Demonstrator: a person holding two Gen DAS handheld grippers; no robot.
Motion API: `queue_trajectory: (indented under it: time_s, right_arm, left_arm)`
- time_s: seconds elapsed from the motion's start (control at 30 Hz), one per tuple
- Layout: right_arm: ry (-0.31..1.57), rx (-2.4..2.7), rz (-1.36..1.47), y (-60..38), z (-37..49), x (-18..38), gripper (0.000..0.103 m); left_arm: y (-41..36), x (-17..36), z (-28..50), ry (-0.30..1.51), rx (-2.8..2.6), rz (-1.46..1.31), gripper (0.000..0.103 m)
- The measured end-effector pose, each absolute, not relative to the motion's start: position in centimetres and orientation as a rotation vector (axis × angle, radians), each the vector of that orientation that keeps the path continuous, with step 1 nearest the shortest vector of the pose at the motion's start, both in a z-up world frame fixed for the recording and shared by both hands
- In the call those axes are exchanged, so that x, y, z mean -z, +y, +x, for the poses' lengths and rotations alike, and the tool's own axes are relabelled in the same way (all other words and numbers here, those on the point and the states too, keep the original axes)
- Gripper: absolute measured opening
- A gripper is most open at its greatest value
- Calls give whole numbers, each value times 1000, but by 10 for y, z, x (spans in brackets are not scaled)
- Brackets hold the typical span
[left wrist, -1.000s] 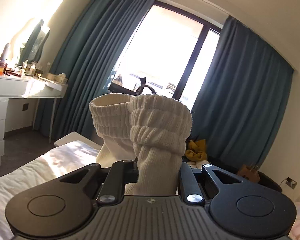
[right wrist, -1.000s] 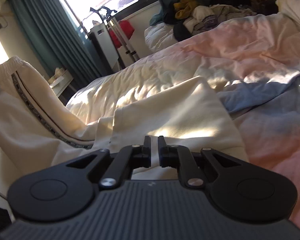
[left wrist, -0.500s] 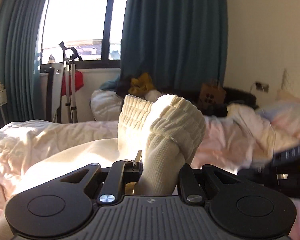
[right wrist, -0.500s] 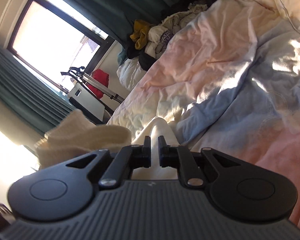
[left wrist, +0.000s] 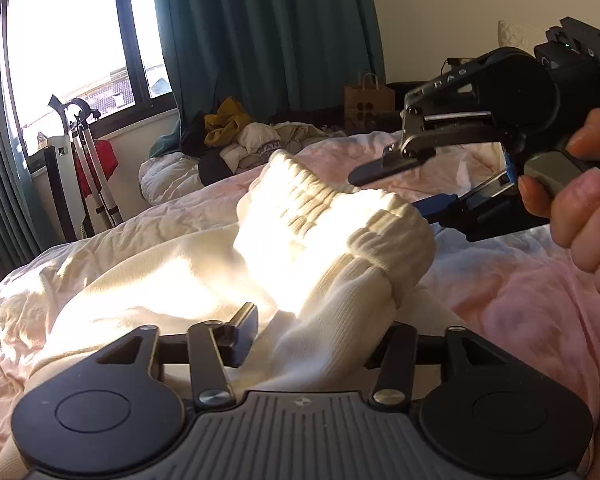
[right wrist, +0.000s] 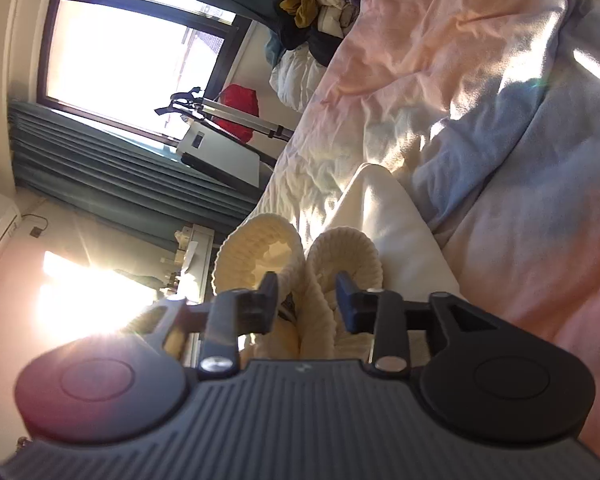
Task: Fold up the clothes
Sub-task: 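Grasp the ribbed cuff with the right gripper while the left gripper holds the waistband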
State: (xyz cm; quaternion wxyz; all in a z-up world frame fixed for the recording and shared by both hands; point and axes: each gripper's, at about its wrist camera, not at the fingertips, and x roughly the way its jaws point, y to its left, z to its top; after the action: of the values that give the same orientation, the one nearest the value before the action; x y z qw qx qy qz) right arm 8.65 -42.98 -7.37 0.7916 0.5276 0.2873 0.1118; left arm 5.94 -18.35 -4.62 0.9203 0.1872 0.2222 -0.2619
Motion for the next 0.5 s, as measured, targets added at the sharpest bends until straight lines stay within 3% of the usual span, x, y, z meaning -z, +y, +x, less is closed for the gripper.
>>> queue_trajectory:
  time_s: [0.07,0.5]
  right_arm:
    - [622,-232,1147,-430,87,75,50]
    - [801,-300,1138,-420,157,103,49]
  left_arm:
    - [-169,49,48,457,544,425,60]
    - [-120,72,27,434,576,487,64]
